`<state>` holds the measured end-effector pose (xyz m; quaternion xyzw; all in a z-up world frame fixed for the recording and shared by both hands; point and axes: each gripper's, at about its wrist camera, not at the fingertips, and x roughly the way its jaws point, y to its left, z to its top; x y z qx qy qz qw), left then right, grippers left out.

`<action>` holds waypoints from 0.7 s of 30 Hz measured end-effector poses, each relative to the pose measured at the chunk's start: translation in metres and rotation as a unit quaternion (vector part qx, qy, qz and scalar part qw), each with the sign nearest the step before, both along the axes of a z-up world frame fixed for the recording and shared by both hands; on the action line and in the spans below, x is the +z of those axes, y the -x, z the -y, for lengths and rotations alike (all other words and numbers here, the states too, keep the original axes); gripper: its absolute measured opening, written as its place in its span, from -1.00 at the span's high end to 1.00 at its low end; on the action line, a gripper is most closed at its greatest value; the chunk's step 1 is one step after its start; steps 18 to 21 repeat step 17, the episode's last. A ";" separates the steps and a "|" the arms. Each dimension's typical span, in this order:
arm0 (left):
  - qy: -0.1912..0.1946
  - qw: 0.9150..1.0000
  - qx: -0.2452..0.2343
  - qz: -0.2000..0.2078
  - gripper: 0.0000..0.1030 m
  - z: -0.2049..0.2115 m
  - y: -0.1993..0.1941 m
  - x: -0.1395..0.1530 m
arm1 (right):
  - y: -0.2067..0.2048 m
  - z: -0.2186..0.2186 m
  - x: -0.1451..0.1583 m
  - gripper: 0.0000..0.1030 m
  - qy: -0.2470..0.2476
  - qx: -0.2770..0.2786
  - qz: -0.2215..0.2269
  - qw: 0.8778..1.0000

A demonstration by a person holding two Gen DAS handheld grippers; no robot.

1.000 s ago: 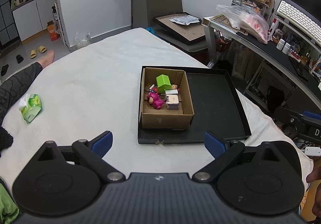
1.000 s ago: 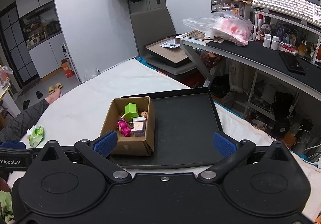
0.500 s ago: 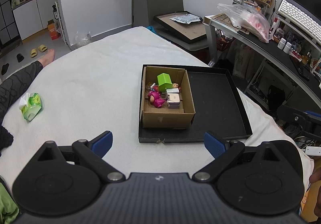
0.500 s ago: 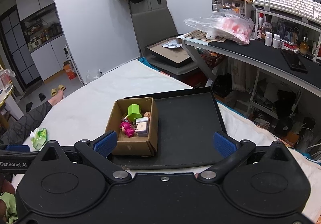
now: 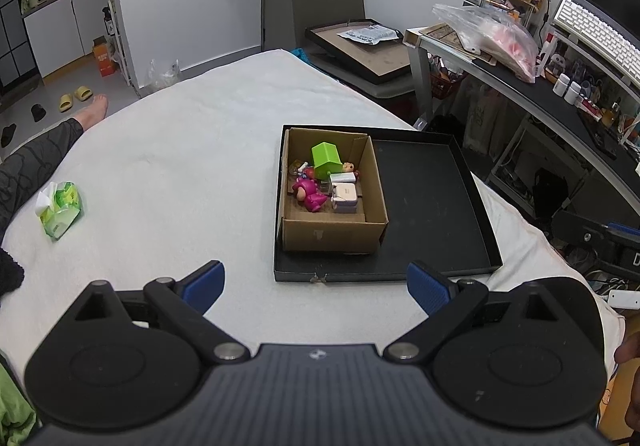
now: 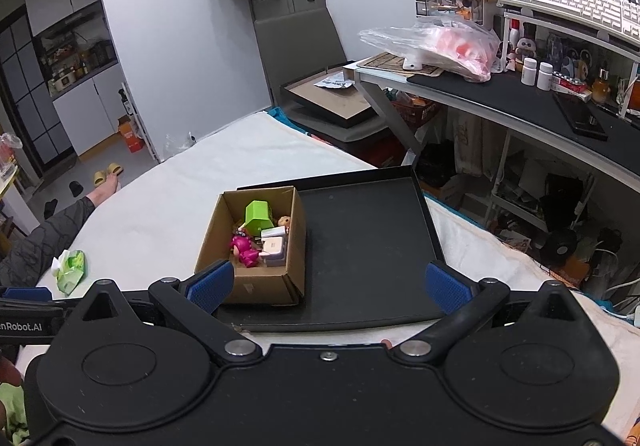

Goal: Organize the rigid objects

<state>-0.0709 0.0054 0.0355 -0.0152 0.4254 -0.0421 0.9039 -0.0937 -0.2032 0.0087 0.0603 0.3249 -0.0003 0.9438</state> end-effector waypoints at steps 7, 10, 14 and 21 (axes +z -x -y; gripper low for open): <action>0.001 1.000 -0.001 0.000 -0.88 0.001 0.000 -0.001 | 0.000 -0.002 -0.002 -1.00 0.002 0.004 -0.001 1.000; -0.002 1.000 -0.002 0.003 -0.88 0.004 0.002 -0.003 | -0.001 -0.001 -0.004 -1.00 0.002 0.004 -0.004 1.000; -0.002 1.000 -0.010 0.001 -0.88 0.008 0.004 -0.006 | -0.003 -0.001 -0.006 -1.00 0.002 0.002 -0.009 1.000; 0.000 1.000 -0.008 -0.001 -0.88 0.007 0.002 -0.008 | -0.003 -0.002 -0.008 -1.00 0.003 0.003 -0.011 1.000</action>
